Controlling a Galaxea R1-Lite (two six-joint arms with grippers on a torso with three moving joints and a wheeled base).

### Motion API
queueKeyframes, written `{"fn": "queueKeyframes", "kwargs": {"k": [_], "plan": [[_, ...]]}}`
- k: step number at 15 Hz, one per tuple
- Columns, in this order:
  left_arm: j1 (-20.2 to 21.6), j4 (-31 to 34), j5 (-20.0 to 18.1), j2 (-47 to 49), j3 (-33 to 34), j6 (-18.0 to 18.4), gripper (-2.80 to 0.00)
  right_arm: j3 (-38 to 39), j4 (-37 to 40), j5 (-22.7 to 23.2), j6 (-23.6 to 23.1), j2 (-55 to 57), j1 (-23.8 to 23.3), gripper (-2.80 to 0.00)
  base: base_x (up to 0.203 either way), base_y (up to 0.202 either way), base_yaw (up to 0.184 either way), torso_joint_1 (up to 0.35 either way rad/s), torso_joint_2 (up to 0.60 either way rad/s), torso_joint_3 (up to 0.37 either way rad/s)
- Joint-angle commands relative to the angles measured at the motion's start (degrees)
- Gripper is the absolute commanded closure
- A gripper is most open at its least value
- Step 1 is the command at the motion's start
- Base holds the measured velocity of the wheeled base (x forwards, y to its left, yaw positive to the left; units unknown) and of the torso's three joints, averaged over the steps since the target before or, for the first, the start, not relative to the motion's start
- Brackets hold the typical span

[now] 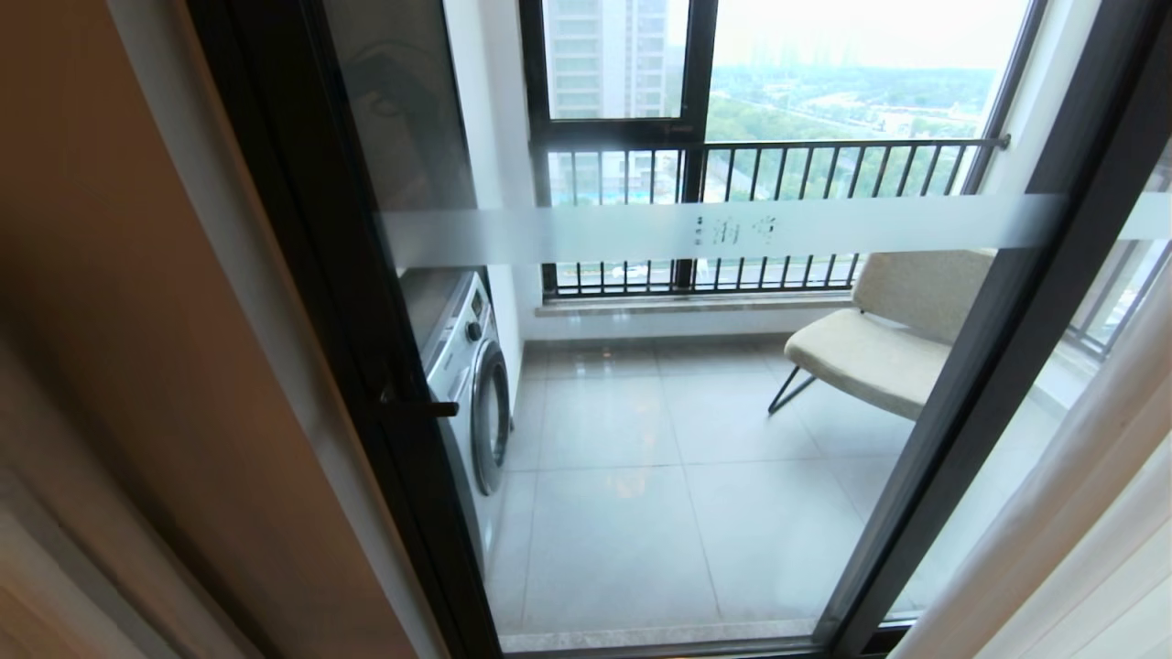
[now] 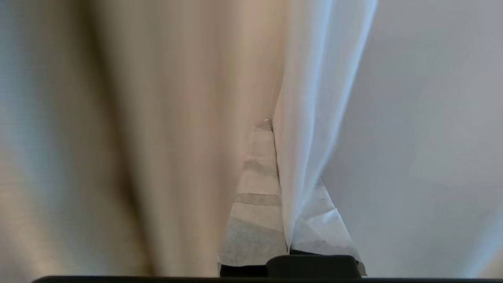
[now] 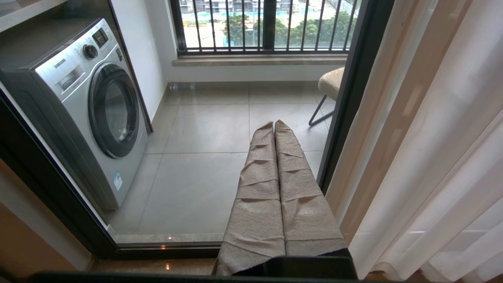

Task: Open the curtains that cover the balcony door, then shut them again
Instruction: Pull the inner curtains open on both sides

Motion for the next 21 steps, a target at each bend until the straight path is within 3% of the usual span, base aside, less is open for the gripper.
{"fn": "queueKeyframes", "kwargs": {"k": [1,5,10,11,17,21], "plan": [[-4.9,-1.0,-0.2,-3.7,-0.1,-0.1,0.0,0.0,0.0,0.0,0.0,0.0,0.0,0.0,0.0,0.0,0.0,0.0,0.0,0.0],[-13.1,-0.6,-0.1,-8.3,0.3,0.0,0.0,0.0,0.0,0.0,0.0,0.0,0.0,0.0,0.0,0.0,0.0,0.0,0.0,0.0],[-16.6,-0.3,0.0,-12.1,2.7,0.0,0.0,0.0,0.0,0.0,0.0,0.0,0.0,0.0,0.0,0.0,0.0,0.0,0.0,0.0],[-16.8,-0.4,0.0,-12.8,3.7,0.0,-2.8,0.0,0.0,0.0,-0.1,0.0,0.0,0.0,0.0,0.0,0.0,0.0,0.0,0.0],[-16.7,-0.3,0.0,-15.8,7.2,0.0,-2.8,0.0,0.0,0.0,0.0,0.0,0.0,0.0,0.0,0.0,0.0,0.0,0.0,0.0],[-16.8,-0.3,0.3,-22.0,13.9,0.0,-2.8,0.0,0.0,0.0,-0.1,0.0,0.0,0.0,0.0,0.0,0.0,0.0,0.0,0.0]]}}
